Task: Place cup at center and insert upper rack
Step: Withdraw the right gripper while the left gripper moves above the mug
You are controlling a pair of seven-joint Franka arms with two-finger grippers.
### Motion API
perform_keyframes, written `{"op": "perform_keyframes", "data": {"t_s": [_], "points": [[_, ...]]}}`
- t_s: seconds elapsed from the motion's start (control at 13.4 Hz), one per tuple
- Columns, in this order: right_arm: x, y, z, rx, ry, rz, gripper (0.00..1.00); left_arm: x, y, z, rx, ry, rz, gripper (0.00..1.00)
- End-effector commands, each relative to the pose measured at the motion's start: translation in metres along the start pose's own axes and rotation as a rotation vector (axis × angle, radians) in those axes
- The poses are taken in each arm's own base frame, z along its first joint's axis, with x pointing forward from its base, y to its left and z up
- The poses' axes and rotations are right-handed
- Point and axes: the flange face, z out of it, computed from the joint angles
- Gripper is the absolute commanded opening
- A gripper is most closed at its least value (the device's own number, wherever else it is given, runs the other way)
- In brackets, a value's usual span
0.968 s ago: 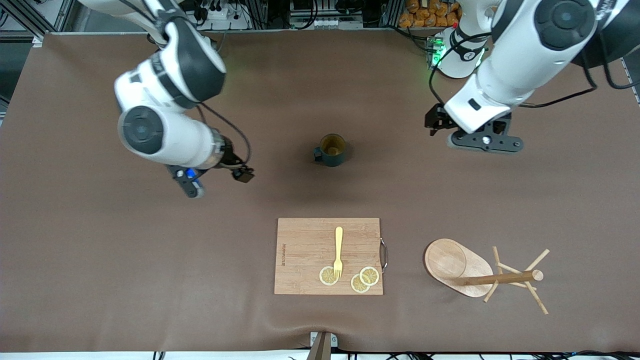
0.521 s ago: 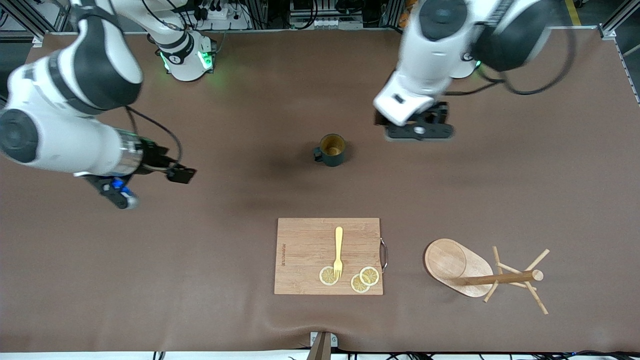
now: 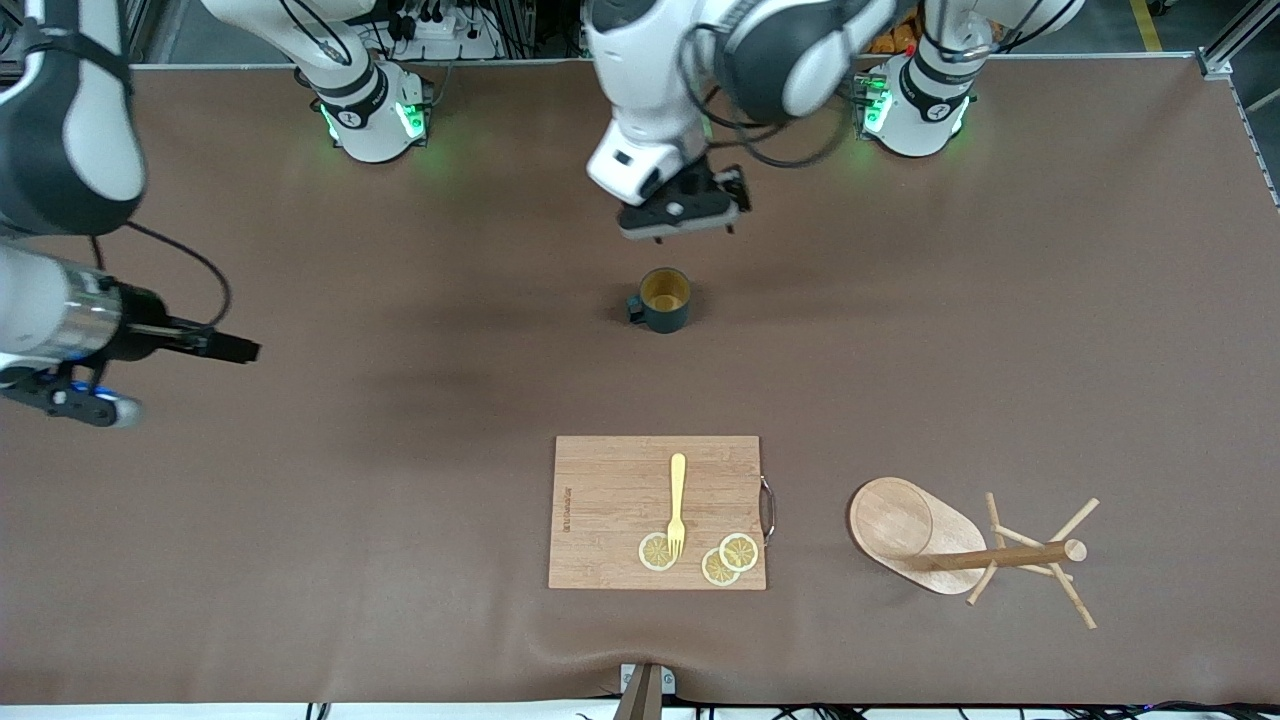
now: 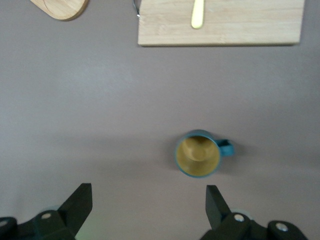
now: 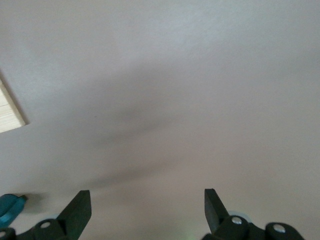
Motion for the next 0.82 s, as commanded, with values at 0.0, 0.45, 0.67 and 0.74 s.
{"op": "perform_keyframes", "data": {"t_s": [0.0,0.45,0.67,0.74], "points": [[-0.002,0.019,-0.012,0.003,0.023,-0.043,1.00,-0.028,0.047,0.007,0.023,0.083,-0.045,1.00],[-0.040,0.046,-0.060,0.039,0.099,-0.102,1.00,-0.091,0.149,0.067,-0.092,0.333,-0.218,1.00],[-0.064,0.042,-0.066,0.037,0.122,-0.112,1.00,-0.119,0.171,0.112,-0.075,0.388,-0.251,1.00],[-0.069,0.043,-0.066,0.039,0.137,-0.113,1.00,-0.130,0.178,0.123,-0.074,0.410,-0.263,1.00]]}}
